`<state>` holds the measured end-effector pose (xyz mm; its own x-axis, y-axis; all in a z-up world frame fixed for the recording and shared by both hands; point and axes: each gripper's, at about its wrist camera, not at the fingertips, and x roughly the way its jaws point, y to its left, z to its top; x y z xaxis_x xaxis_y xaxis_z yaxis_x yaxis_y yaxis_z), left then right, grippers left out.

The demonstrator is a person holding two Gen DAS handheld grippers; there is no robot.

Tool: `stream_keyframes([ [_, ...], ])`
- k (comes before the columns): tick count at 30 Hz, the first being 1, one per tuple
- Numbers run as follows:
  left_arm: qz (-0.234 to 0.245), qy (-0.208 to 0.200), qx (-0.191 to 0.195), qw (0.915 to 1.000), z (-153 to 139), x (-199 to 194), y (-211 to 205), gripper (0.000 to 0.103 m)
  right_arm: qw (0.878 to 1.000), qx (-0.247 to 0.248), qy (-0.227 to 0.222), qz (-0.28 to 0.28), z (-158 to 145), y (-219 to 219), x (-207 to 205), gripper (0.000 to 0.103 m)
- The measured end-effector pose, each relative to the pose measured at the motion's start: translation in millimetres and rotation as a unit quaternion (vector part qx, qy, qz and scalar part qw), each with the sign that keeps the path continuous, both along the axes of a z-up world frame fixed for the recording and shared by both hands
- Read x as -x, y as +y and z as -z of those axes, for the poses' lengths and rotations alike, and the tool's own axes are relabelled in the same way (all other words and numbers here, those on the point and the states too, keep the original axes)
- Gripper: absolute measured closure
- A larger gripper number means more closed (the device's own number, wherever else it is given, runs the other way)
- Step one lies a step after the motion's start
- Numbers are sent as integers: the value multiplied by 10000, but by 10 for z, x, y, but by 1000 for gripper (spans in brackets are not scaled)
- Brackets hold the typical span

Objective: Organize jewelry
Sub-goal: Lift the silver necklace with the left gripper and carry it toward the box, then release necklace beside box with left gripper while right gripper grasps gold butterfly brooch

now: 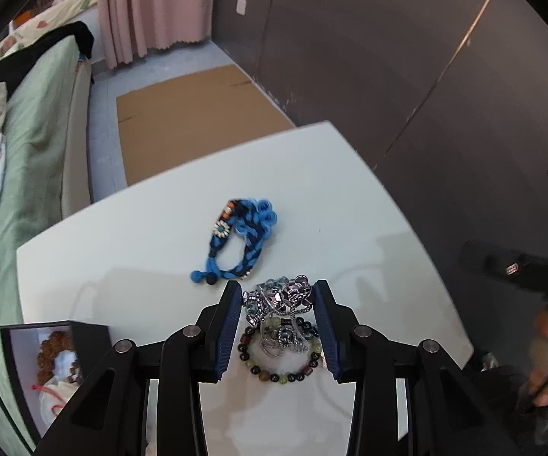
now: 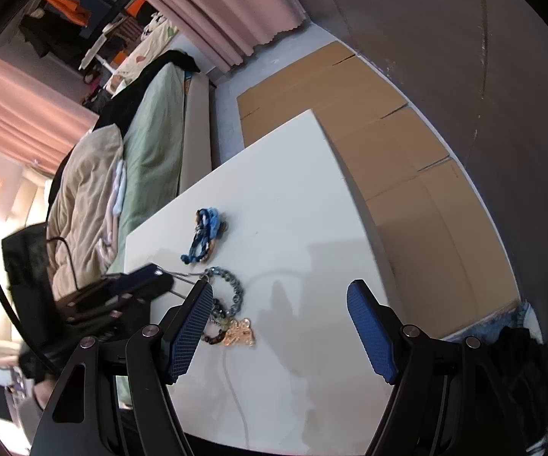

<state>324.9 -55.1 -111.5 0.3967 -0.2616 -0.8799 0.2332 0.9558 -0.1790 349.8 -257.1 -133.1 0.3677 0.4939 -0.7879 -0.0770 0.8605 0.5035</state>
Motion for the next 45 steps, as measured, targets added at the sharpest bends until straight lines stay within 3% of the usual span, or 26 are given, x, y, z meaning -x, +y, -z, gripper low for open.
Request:
stream_keyframes([
  [7,-110,-409,142,9990,-355,178,170,63,9987,320,145,-378,105,345,46,47],
  [16,-273,-772,177,9965,-694,359,432,64,9898,1047,427,-866,402,789,106,47],
  [25,-488,-1039,59,9934,-992,491,678,64,9808,1538,407,-1126,499,1058,168,47],
  [29,-526,-1186,-51,9915,-1160,557,739,64,9765,1730,452,-1200,563,1149,182,57],
  [30,-528,-1223,-56,9911,-1199,566,755,89,9738,1877,404,-1216,570,1189,194,60],
  [31,-528,-1197,-76,9914,-1232,563,762,92,9707,2011,377,-1259,573,1220,209,63],
  [32,-545,-1151,-45,9918,-1256,558,788,103,9696,2078,342,-1249,569,1231,222,68],
  [40,-689,-1268,-104,9895,-1396,630,936,103,9779,1786,328,-1036,478,1090,215,72],
  [45,-683,-849,-194,9939,-1113,648,899,103,9836,1525,240,-928,360,950,206,72],
])
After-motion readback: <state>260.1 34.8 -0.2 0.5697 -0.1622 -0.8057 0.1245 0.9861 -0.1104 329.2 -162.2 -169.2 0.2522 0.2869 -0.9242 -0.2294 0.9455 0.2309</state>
